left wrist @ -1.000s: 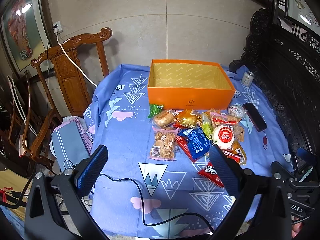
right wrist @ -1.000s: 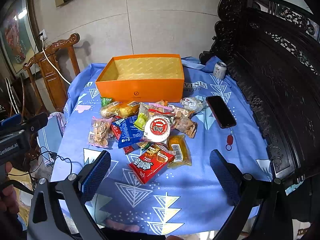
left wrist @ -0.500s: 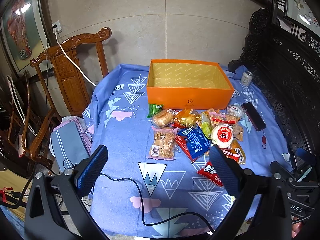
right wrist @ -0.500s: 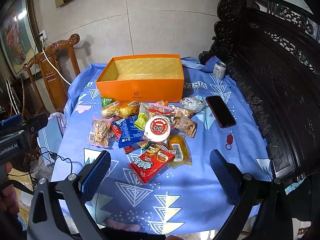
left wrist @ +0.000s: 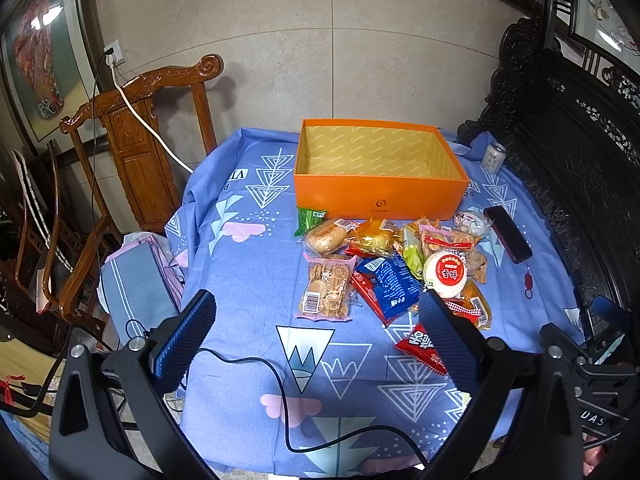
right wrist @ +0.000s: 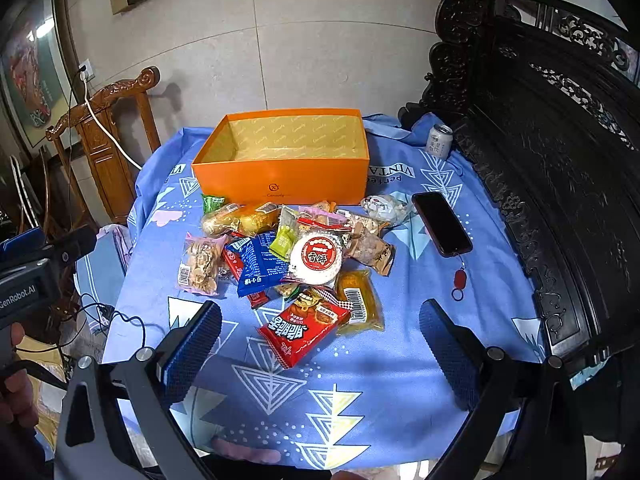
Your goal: Organize snacks
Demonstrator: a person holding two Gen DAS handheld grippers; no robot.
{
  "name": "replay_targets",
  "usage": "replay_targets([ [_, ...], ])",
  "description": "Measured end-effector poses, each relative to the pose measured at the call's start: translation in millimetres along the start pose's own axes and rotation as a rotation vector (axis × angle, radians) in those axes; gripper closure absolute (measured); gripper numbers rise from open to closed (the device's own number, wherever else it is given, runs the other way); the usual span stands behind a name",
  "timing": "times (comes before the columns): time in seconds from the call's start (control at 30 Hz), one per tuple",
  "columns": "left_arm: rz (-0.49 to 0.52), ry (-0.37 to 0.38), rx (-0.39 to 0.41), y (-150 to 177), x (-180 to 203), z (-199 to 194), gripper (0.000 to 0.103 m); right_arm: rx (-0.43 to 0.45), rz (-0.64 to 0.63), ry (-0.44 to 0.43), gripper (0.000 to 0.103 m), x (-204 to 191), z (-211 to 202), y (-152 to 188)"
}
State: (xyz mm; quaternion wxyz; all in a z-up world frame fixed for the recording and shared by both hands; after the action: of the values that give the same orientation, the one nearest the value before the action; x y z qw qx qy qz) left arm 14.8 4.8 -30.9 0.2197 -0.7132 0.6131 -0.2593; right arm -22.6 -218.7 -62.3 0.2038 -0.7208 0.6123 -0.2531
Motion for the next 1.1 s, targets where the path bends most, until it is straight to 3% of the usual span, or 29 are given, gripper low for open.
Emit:
replay_targets([
  [1.1, 0.005, 0.000, -0.005, 2.3, 6.0, 3.8, 0.004, -0.004, -0.001, -0.001, 0.003, -1.6, -0.4, 0.8],
])
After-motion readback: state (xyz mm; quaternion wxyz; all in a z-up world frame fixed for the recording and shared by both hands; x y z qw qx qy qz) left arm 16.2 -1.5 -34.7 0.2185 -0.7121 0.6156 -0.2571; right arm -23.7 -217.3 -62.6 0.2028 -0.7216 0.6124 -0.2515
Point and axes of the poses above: each gripper's, at about its wrist camera, not at the fingertips, and z roughly the way its jaws point, x to its right, y to its underside, the point moved 4 cm from there along z, roughly the way its jaws point, and after that the axes turned 13 degrees about -z, right-handed, at the moved point
